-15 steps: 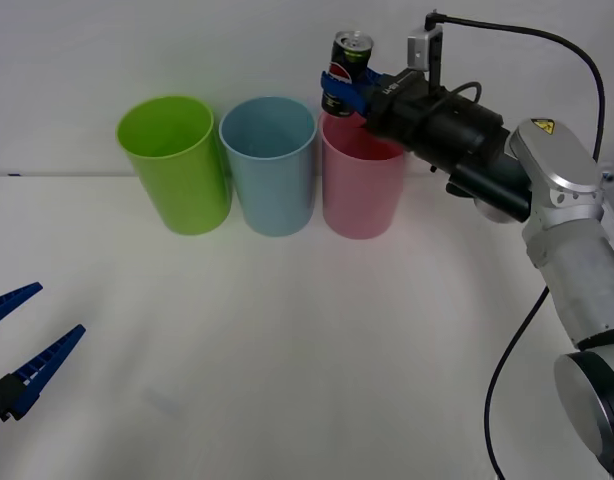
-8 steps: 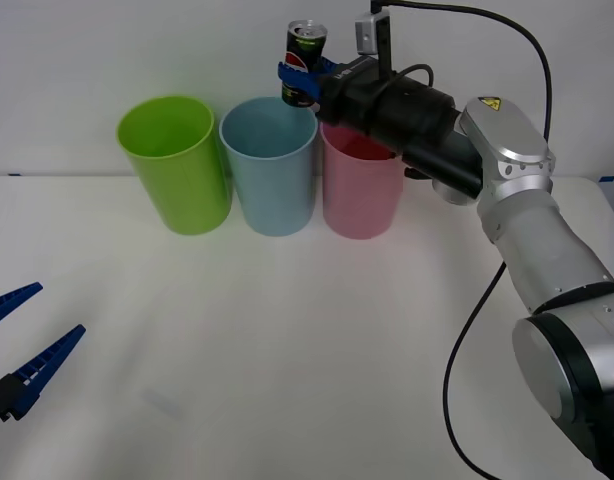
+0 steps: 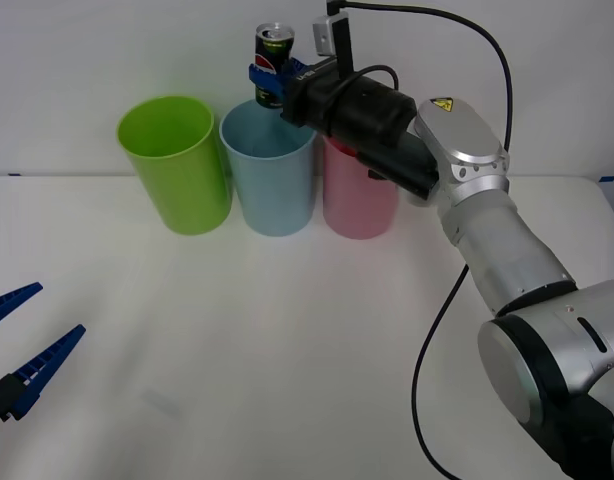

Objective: Grasp the object on the table and drop it into the matching bin: aluminum can to the light blue bin, PET bottle to the pink bin.

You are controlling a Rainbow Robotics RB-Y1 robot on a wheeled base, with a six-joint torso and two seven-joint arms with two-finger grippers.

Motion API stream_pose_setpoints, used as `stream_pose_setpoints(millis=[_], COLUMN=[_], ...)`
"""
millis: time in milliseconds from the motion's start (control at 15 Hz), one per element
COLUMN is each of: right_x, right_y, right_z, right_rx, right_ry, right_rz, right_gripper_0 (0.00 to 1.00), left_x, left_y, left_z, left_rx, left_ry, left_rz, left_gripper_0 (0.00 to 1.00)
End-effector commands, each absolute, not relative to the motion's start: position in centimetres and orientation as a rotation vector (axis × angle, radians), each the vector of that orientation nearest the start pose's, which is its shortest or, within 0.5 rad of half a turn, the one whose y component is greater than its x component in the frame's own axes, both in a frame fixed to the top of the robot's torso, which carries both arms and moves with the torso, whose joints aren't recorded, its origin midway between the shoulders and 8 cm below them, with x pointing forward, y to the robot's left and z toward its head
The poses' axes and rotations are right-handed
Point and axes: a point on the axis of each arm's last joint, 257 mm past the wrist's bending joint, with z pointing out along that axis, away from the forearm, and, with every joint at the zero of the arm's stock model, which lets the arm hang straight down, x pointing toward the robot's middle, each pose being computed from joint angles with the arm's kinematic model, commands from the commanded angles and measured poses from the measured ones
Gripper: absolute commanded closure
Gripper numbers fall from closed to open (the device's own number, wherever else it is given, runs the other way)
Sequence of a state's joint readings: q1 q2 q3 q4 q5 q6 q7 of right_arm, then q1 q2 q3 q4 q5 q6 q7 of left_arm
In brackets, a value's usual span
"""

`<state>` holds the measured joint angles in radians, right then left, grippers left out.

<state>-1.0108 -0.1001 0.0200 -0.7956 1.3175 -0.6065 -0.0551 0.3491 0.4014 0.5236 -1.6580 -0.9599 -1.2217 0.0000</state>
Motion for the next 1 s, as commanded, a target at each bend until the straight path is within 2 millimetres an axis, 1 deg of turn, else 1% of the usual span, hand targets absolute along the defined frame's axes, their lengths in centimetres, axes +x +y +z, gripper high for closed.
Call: stream_pose_setpoints(millis=[67, 133, 200, 267, 333, 400, 733, 1000], right_x=[65.6, 65.7, 65.7, 65.8, 65.7, 65.8, 65.9, 65.9], right_y=[6.3, 6.3, 6.2, 6.2, 6.2, 6.1, 6.0, 5.1], right_z=[-0.1, -0.1, 0.0, 0.0, -0.1, 0.0, 0.0, 0.0], right_rx=[-0.635, -0.634, -0.632, -0.631, -0.633, -0.63, -0.635, -0.633], right_ry=[1.311, 1.311, 1.311, 1.311, 1.311, 1.31, 1.308, 1.305], right_rz=[0.695, 0.689, 0.688, 0.685, 0.683, 0.68, 0.672, 0.677], right_gripper_0=[1.0, 1.0, 0.95, 0.86, 0.54, 0.0, 0.0, 0.0], left_x=[34.2, 34.2, 34.2, 34.2, 34.2, 34.2, 34.2, 34.2], left_y=[33.0, 33.0, 33.0, 33.0, 33.0, 33.0, 33.0, 33.0], left_z=[-16.9, -16.9, -16.9, -16.9, -16.9, -16.9, -16.9, -16.9], left_rx=[0.465, 0.465, 0.465, 0.465, 0.465, 0.465, 0.465, 0.465], left_ry=[1.441, 1.441, 1.441, 1.441, 1.441, 1.441, 1.441, 1.441], left_rz=[-0.567, -0.567, -0.567, -0.567, -0.567, -0.567, -0.567, -0.567], left_gripper_0=[0.0, 0.0, 0.0, 0.0, 0.0, 0.0, 0.0, 0.0])
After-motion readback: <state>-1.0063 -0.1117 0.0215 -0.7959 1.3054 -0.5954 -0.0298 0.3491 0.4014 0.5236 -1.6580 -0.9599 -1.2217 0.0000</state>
